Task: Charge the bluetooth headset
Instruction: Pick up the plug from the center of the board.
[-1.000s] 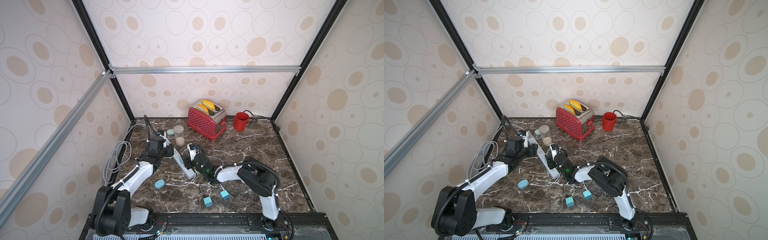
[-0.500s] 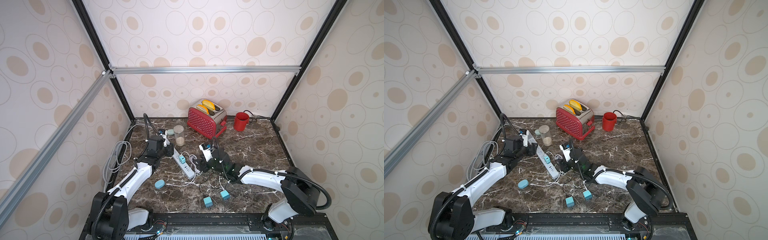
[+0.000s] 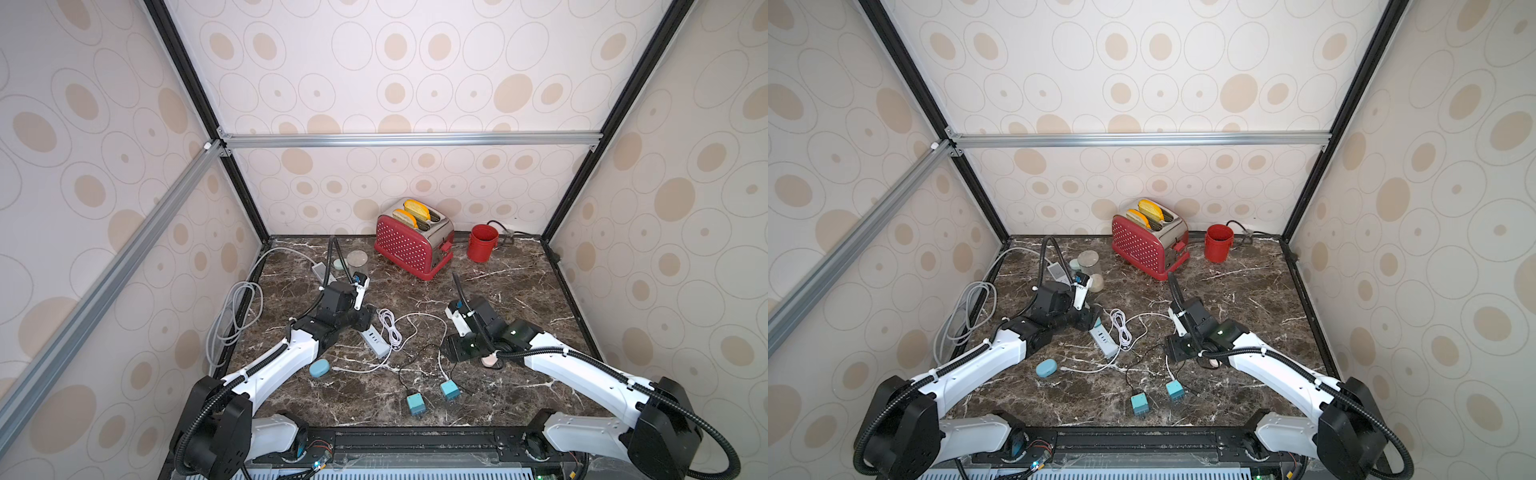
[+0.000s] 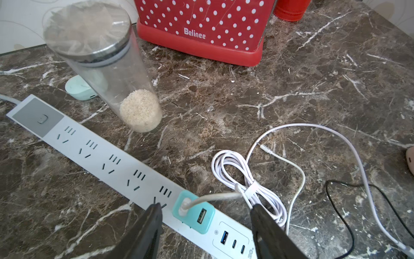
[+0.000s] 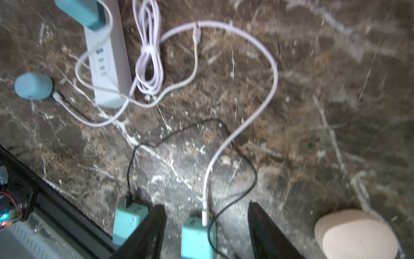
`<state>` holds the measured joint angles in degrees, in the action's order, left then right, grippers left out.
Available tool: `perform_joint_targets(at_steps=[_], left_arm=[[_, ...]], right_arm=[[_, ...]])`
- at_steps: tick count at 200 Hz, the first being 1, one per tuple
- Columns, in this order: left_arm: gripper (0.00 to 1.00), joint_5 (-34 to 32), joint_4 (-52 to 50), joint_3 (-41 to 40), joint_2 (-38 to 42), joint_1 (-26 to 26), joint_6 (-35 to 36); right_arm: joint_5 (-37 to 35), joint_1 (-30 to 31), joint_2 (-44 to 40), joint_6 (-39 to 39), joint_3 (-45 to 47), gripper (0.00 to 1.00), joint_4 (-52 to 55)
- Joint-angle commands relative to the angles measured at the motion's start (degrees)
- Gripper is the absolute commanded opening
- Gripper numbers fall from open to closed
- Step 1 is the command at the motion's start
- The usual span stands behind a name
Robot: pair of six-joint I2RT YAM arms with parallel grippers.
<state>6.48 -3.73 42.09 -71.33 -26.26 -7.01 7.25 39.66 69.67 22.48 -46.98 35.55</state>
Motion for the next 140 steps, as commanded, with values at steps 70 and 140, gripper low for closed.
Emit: perform_joint_targets(at_steps=[70, 140], left_arm=[[0.65, 7.6, 6.1, -3.7, 4.5, -0.3, 0.8], [0.65, 6.7, 6.3, -4.3, 3.6, -0.3, 0.3]], right_arm=[[5.1, 6.8, 3.5, 1.3, -0.5, 0.42, 8.4], [8.6, 6.9, 5.3, 7.7, 2.4, 0.48, 8.8]])
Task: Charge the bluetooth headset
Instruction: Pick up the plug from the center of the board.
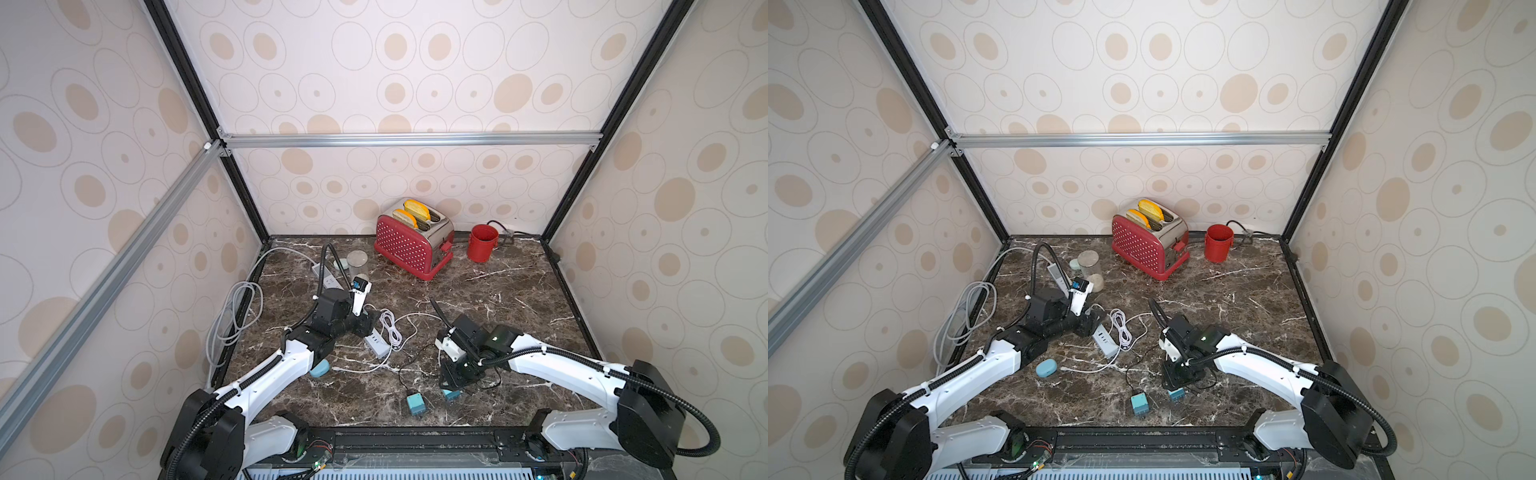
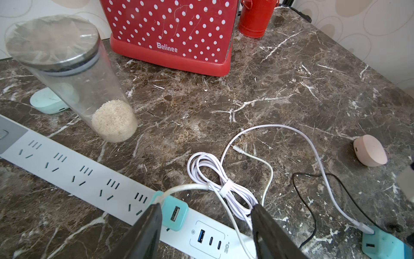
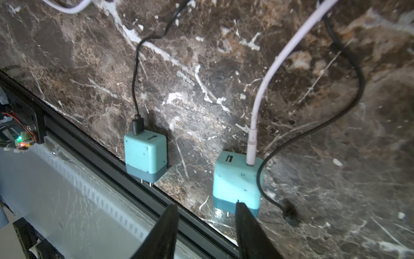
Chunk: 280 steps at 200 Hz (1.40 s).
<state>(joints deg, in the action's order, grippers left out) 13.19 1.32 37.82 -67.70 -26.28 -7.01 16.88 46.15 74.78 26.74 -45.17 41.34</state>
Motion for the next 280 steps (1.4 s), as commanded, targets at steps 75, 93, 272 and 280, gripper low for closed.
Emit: perform_joint_targets(at_steps=[75, 93, 272, 280], left_arm=[[0.64, -0.8, 1.6, -0.8, 0.3, -0.3, -0.8], [0.64, -1.0, 1.4, -1.0, 0.6, -0.3, -0.8], [0.64, -2.2, 0.0, -1.8, 3.5, -0.3, -0.7], [0.64, -1.4, 0.8, -1.8, 4.0, -0.3, -0.9]], right_arm=[[0.0, 0.5, 2.4, 5.7, 2.7, 0.53, 0.8], [-1.0, 0.5, 2.4, 6.5, 3.1, 0.59, 0.0], [-6.3, 3.3, 7.3, 6.8, 0.9, 0.44, -7.9], [-5.1, 2.9, 5.7, 5.1, -0.2, 0.43, -9.0]])
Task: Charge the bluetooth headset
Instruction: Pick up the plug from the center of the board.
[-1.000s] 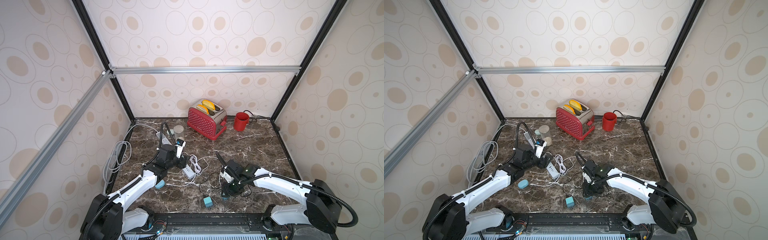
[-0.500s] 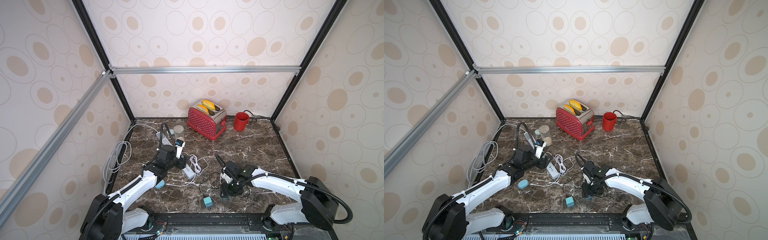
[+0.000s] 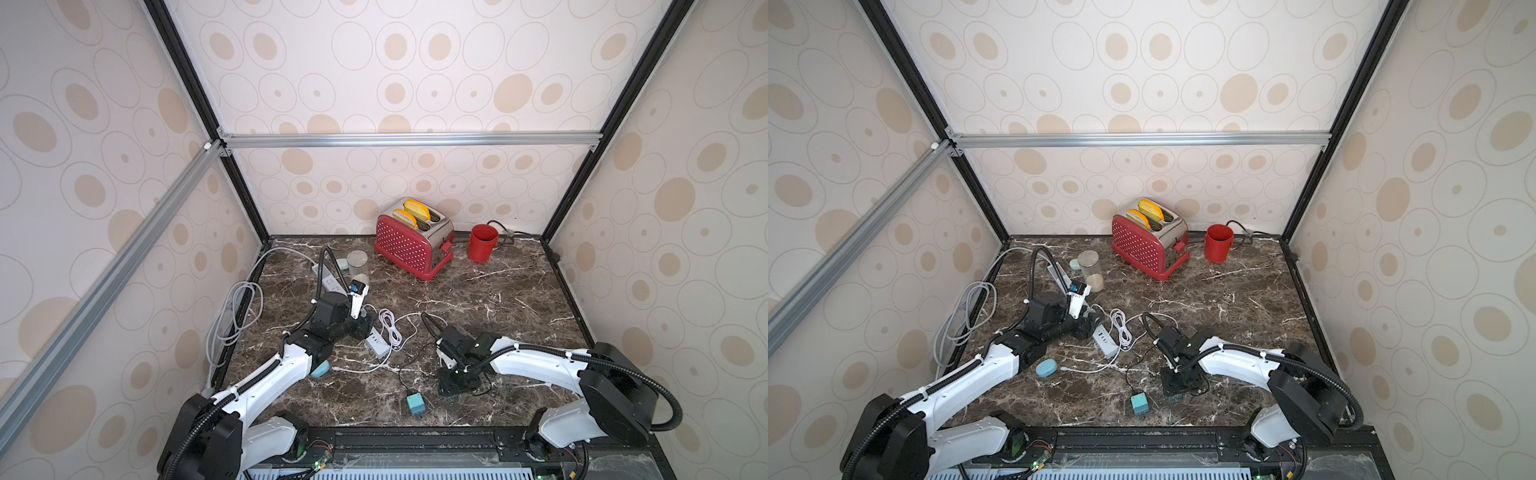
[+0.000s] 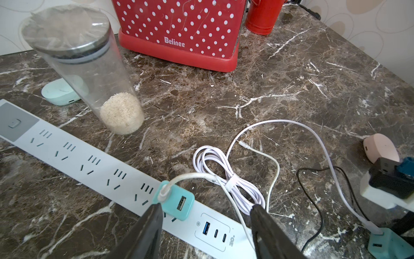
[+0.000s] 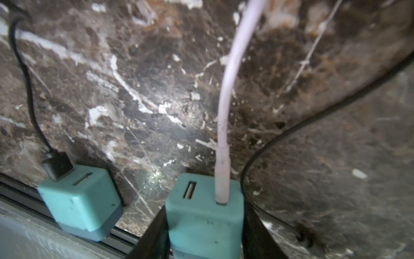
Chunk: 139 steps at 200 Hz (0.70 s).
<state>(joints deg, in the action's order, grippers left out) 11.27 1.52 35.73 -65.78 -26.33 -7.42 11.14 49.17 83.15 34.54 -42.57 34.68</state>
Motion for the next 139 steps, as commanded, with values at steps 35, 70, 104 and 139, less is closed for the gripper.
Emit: perform_joint_targets(at_steps=[35, 70, 104, 139], left_arm=[[0.68, 9.0, 8.9, -0.4, 3.1, -0.2, -0.8], [0.73, 12.7, 12.7, 1.4, 3.1, -0.2, -4.2], [0.77, 13.6, 15.9, 0.9, 5.9, -0.2, -4.5], [0.84, 17.7, 22.0, 0.2, 5.2, -0.2, -7.1]], right_arm=[[6.2, -3.7, -5.0, -8.0, -8.9, 0.4, -9.6], [6.7, -7.8, -2.3, -10.0, -16.5, 0.39, -14.3], [5.5, -12.1, -0.1, -5.2, -21.6, 0.37, -20.7], [7.1, -13.3, 2.5, -3.1, -26.5, 0.38, -23.6]])
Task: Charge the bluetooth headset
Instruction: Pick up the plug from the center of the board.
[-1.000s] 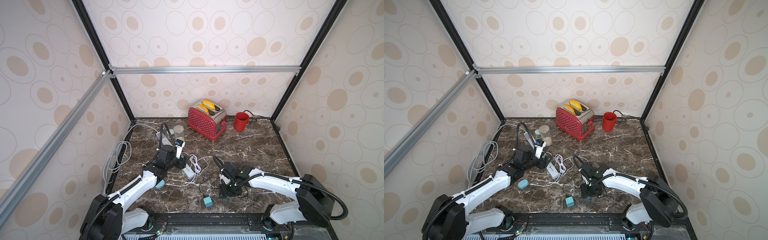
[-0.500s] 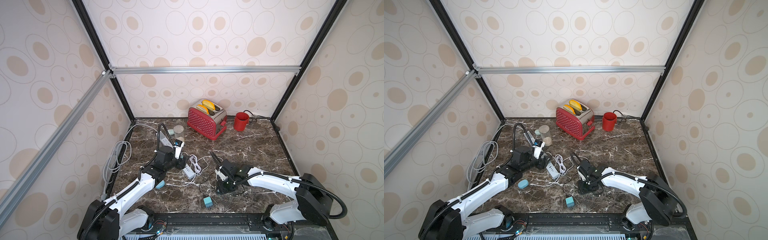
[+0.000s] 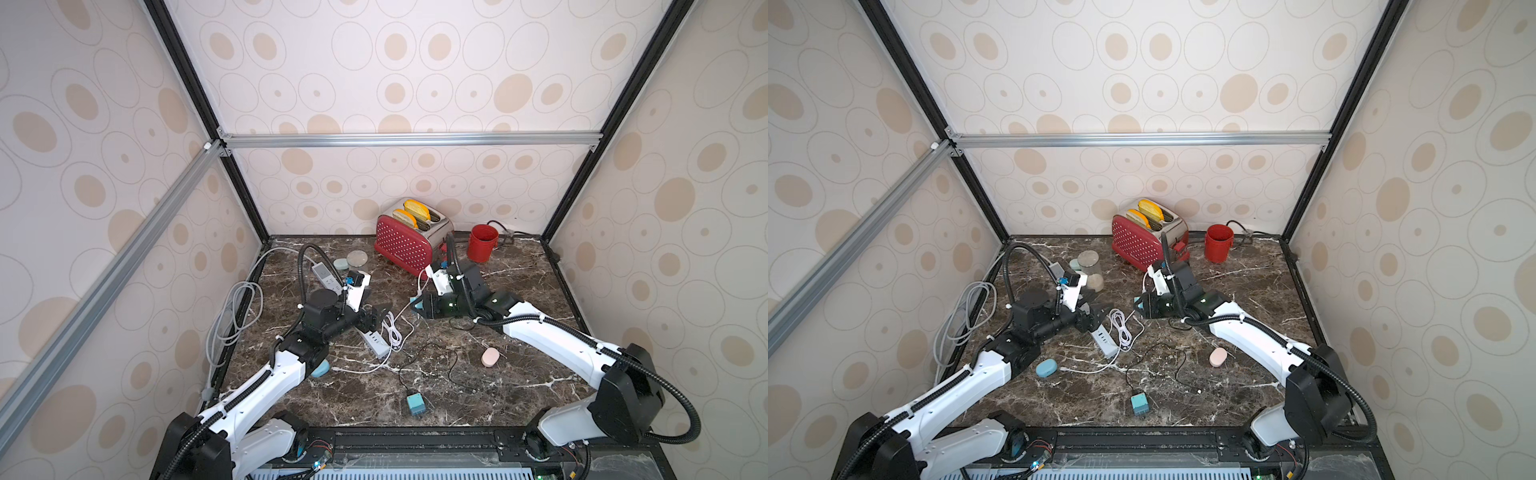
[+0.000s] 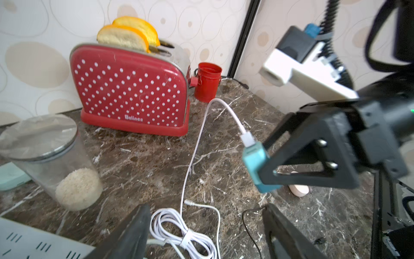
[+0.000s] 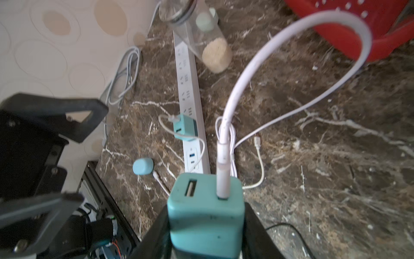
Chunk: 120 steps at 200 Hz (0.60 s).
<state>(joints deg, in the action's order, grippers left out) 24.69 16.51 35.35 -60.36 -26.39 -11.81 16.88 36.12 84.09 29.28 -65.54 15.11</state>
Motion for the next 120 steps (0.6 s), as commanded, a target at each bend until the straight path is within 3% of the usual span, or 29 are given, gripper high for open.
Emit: perform_joint_targets(at_steps=[1, 24, 63, 120], left_arm=[[0.84, 4.4, 7.3, 0.5, -0.2, -0.2, -2.9], [0.85, 5.3, 14.1, -0.4, -2.6, -0.2, -6.1], [0.84, 7.2, 21.7, -0.7, -6.8, -0.6, -5.2], [0.82, 2.4, 21.9, 2.0, -11.1, -4.3, -1.9]], right_arm=[[1.5, -0.2, 1.6, 2.3, -3.6, 0.38, -4.1], [4.0, -0.8, 2.0, 5.1, -4.3, 0.38, -7.8], [6.8, -1.1, 2.9, 9.9, -6.2, 0.38, -12.4], [6.7, -1.3, 3.0, 15.0, -4.9, 0.35, -17.7]])
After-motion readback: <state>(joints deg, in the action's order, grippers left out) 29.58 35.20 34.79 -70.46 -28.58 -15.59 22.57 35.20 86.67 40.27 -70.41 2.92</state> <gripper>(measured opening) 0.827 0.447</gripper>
